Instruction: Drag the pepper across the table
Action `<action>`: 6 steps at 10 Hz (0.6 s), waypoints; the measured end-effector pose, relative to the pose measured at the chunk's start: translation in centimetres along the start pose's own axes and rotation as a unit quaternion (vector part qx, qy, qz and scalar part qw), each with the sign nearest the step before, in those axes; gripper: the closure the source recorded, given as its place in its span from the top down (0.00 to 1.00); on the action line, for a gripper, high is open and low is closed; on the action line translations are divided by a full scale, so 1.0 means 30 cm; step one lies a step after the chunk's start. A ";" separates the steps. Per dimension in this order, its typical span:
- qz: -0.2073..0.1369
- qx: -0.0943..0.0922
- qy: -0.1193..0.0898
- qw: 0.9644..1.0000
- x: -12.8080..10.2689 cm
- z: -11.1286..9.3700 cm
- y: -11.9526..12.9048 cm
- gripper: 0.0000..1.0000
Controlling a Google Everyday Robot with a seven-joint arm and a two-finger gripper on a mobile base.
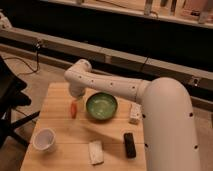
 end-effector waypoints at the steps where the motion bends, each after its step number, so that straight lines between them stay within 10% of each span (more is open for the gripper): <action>1: -0.014 -0.001 0.000 1.000 -0.012 0.004 -0.001 0.80; 6: -0.025 0.002 -0.001 1.000 -0.023 0.066 -0.002 0.80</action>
